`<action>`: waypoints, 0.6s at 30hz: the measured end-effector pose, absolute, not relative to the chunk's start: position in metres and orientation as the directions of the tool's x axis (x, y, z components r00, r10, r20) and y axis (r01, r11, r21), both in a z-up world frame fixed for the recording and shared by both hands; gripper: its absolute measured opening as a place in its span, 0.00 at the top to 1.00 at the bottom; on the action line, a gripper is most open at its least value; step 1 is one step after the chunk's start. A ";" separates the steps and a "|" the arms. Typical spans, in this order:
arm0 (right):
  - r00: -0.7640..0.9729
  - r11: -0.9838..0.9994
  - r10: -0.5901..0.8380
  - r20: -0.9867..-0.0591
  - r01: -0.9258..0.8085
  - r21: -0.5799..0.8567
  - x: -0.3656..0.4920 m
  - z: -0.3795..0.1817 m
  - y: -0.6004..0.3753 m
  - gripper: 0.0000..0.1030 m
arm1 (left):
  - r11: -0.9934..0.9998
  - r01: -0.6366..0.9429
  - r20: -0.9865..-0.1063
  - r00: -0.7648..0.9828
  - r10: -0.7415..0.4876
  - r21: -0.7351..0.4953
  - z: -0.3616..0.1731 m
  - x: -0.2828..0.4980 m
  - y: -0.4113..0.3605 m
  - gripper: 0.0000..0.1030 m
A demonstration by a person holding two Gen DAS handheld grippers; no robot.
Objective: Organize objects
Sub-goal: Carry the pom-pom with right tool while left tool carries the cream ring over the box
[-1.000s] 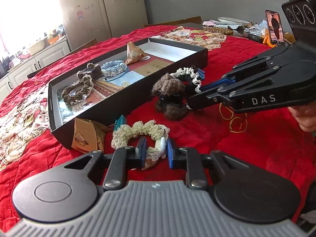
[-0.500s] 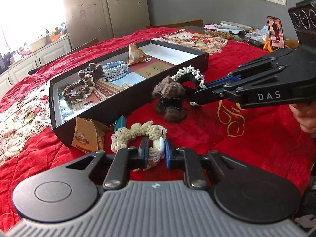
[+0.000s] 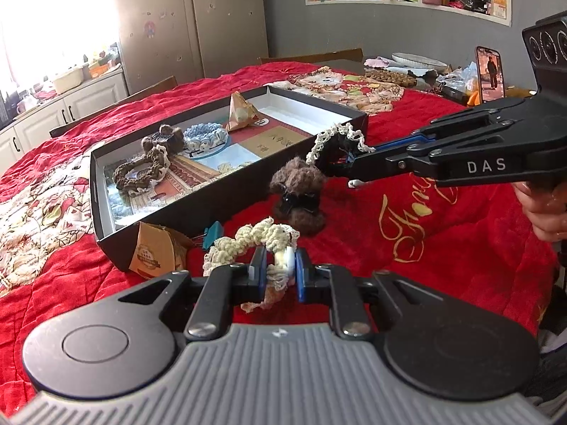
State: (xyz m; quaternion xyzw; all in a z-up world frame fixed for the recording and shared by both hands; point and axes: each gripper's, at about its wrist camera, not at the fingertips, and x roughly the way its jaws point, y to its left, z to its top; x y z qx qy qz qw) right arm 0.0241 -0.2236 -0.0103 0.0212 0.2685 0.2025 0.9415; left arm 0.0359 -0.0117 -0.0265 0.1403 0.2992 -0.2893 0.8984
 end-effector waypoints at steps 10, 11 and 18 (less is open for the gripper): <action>0.796 0.919 0.390 -0.464 -0.365 0.147 0.016 0.002 -0.231 0.89 | 0.792 0.605 -0.605 0.660 -0.445 0.078 -0.020 0.032 -0.012 0.82; 0.798 0.920 0.390 -0.460 -0.365 0.146 0.016 0.003 -0.231 0.89 | 0.792 0.605 -0.604 0.661 -0.445 0.079 -0.019 0.032 -0.012 0.82; 0.809 0.921 0.387 -0.442 -0.362 0.142 0.013 0.009 -0.235 0.89 | 0.793 0.605 -0.592 0.668 -0.451 0.077 -0.013 0.029 -0.011 0.82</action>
